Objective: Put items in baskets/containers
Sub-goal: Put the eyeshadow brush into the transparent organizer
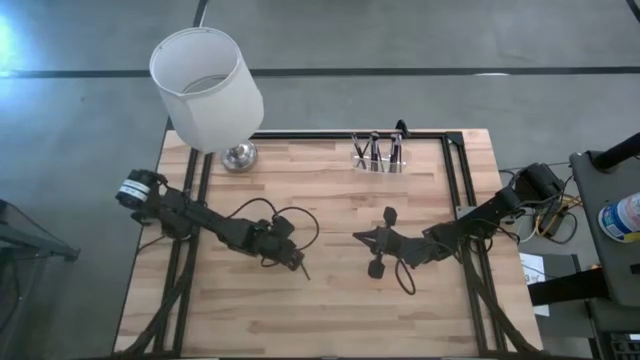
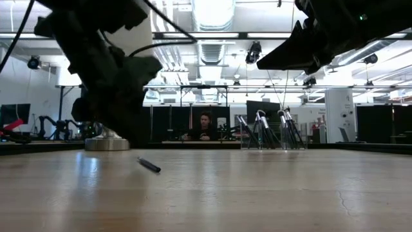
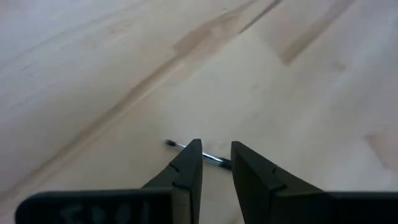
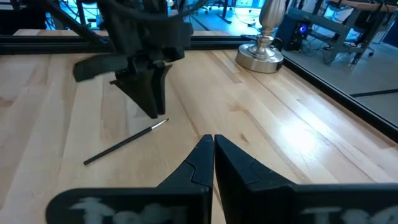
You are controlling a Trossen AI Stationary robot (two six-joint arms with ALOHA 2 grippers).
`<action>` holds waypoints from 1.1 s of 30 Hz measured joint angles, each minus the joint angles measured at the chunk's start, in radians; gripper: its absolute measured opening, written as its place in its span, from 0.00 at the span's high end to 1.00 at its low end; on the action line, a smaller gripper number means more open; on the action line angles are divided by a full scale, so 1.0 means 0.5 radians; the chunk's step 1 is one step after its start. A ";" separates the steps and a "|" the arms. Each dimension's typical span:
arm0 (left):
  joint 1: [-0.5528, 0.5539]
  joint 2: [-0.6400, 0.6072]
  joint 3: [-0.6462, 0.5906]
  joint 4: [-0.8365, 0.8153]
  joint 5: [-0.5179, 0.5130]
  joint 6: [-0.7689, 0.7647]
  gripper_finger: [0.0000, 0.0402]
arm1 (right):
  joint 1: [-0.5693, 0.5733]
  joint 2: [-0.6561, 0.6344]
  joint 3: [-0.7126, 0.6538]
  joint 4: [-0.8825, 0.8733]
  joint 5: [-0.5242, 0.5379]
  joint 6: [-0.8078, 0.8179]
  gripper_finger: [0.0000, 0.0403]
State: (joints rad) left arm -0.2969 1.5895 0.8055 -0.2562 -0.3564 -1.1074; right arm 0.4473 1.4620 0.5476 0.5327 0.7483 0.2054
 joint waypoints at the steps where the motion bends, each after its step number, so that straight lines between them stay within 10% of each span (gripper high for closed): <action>1: -0.007 -0.002 0.021 -0.020 -0.004 0.000 0.80 | 0.000 0.000 0.000 0.001 0.000 0.000 0.98; 9: -0.155 0.027 0.058 -0.014 0.014 0.382 0.80 | -0.006 0.000 0.002 0.003 -0.132 0.150 0.98; 18: -0.564 0.027 -0.227 0.145 -0.496 0.386 0.97 | -0.027 0.359 0.368 0.005 -0.241 0.216 0.98; 33: -0.019 0.082 -0.389 0.767 -0.232 0.706 1.00 | -0.033 0.700 0.895 -0.545 -0.219 0.246 0.98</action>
State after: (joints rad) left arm -0.3066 1.6303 0.6112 0.1272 -0.4725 -0.7547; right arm 0.4307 1.8122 0.9951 0.2604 0.6386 0.3283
